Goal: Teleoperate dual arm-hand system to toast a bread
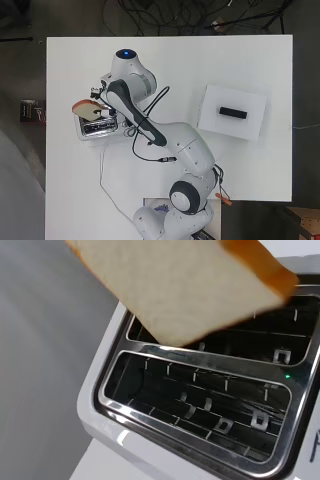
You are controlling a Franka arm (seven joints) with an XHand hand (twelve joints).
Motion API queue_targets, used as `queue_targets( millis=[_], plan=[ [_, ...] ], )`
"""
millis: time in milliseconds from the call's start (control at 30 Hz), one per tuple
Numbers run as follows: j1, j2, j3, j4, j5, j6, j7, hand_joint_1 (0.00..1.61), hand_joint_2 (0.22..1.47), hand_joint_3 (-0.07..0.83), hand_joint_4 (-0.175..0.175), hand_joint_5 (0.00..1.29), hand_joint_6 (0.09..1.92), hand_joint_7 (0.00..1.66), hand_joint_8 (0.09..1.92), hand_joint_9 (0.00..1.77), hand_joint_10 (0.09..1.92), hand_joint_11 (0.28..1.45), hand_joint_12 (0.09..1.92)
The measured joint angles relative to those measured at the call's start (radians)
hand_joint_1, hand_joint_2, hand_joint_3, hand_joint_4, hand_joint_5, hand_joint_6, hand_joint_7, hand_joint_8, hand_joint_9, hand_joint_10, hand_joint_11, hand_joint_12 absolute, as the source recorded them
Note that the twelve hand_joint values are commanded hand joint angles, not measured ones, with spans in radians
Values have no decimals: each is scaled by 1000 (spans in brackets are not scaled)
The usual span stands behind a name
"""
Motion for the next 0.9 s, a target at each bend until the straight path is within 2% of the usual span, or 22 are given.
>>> queue_targets(
  millis=[33,100,300,467,500,567,633,667,800,900],
  plan=[
    [-7,7,7,-19,-23,11,19,169,918,-10,-56,174,136,355,87,471,93,447,87],
    [-30,22,35,-66,-87,35,67,38,908,2,-65,108,87,265,87,384,87,401,87],
    [-188,41,173,-224,-210,132,180,0,968,7,-94,161,87,296,87,410,87,402,87],
    [-167,36,157,-218,-230,141,152,33,960,-1,-110,173,87,330,87,431,87,400,87],
    [-150,32,153,-215,-228,143,143,53,960,-1,-105,219,87,355,87,446,87,398,87],
    [-135,25,136,-197,-218,137,128,85,960,-1,-50,351,87,437,87,514,87,403,87],
    [-118,21,118,-171,-211,125,120,94,946,-7,0,390,87,456,87,536,87,402,87],
    [-98,19,107,-158,-208,120,120,91,935,-10,13,379,87,445,87,529,87,400,87],
    [11,12,58,-114,-190,88,128,110,884,-22,30,306,87,378,87,474,87,397,87],
    [47,3,32,-89,-162,56,122,109,857,-26,34,307,87,361,87,457,87,396,87]
  ],
)
